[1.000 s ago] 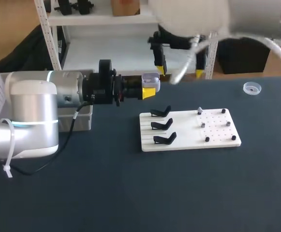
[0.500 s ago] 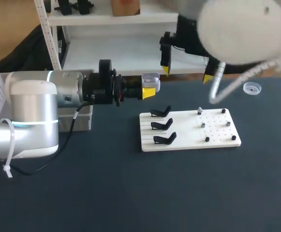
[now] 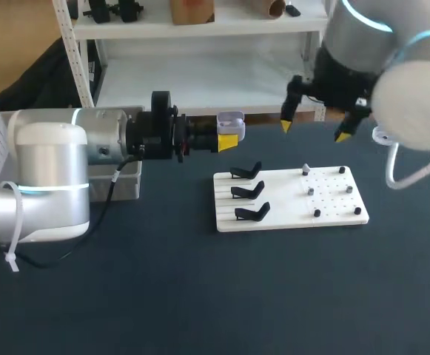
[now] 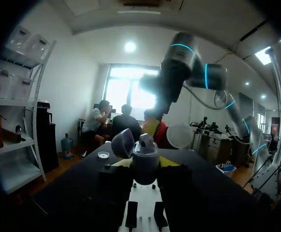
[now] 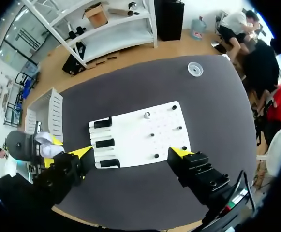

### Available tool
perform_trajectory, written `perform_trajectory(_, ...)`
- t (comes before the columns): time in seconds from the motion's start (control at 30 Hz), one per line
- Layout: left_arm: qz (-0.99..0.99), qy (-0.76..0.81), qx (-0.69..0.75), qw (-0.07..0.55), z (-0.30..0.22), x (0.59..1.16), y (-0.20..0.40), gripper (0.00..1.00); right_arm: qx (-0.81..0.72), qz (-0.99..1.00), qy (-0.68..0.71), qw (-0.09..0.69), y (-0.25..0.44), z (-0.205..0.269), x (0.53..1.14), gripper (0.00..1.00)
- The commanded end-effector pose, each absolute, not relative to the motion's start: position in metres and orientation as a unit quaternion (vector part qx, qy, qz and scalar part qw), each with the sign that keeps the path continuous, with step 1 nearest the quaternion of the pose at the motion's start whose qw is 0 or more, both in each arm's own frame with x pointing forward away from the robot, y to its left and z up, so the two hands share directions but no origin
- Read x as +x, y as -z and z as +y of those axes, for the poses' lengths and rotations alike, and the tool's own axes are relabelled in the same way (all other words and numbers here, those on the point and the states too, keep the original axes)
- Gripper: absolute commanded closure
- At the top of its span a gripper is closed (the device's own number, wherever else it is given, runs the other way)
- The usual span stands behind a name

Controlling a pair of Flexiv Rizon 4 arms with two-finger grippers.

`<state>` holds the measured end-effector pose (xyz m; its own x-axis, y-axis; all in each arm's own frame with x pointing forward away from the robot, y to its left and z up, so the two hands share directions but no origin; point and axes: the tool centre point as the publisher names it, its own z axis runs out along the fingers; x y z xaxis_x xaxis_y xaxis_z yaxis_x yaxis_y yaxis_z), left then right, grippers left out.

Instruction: Pick up each earbud case from the left stands, insert the matching earbuds, close the lid, and place the case in the box.

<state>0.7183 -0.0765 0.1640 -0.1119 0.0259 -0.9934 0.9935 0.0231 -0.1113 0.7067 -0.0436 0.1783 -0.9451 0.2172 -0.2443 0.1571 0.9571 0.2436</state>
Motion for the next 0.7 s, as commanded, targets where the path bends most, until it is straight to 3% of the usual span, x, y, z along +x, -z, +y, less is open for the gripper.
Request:
perform_trajectory(0.03, 0.539, 0.515, 0.472, 0.47, -0.077, 0.719, -0.164, 1.0, 0.132, 0.979, -0.093, 0.127, -0.156, -0.041, 0.717, 0.0)
perform_trajectory(0.7, 0.539, 0.515, 0.472, 0.47, -0.077, 0.719, -0.164, 1.0, 0.232, 0.962, -0.065, 0.131, -0.103, -0.043, 0.736, 0.0)
